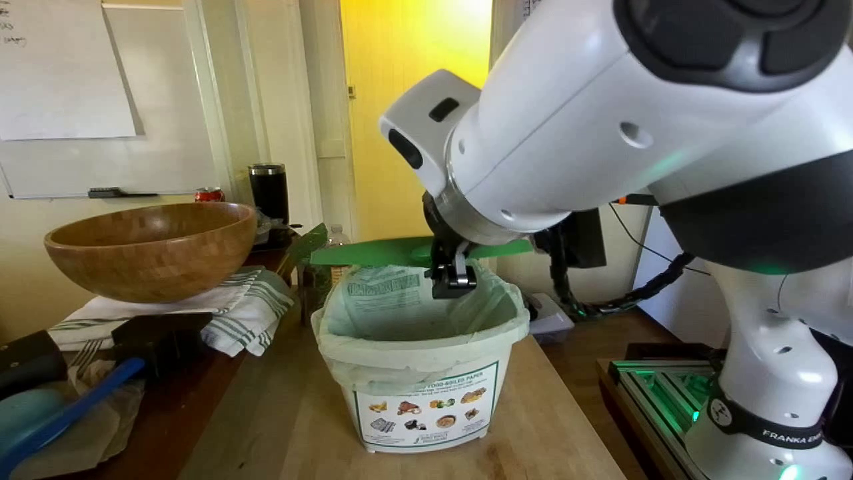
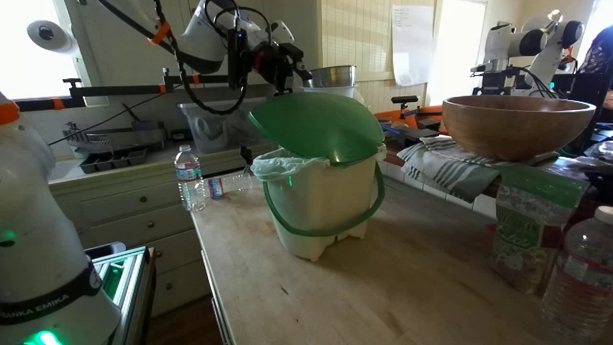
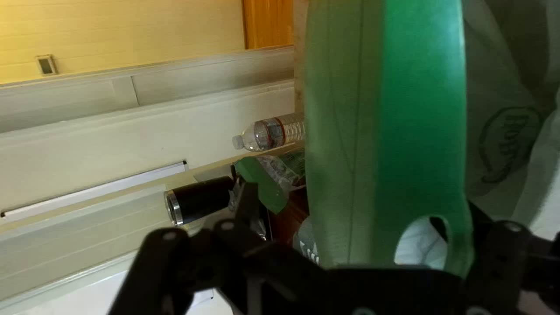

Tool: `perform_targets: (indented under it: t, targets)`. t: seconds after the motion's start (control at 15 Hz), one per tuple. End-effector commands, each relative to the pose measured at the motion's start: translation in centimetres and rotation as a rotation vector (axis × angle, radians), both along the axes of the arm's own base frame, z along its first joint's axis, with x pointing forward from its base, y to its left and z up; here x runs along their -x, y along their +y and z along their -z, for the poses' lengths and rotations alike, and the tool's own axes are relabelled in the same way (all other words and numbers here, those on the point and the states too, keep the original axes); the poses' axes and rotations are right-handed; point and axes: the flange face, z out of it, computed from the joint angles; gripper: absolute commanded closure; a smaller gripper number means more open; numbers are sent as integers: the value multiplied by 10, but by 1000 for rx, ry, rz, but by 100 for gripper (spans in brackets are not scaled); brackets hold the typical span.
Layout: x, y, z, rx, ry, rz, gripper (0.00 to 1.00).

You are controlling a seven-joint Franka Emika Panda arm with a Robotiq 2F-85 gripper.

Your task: Open the lid of the bin

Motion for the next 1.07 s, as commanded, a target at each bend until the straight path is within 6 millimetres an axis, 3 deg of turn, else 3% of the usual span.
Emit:
perform_targets:
  t: [0.0, 0.53, 1.0]
  targets:
    - [0, -15, -19, -18, -26, 21, 0]
    - [4, -29, -50, -33, -94, 48, 0]
    - [-1, -60, -71, -88, -111, 101, 0]
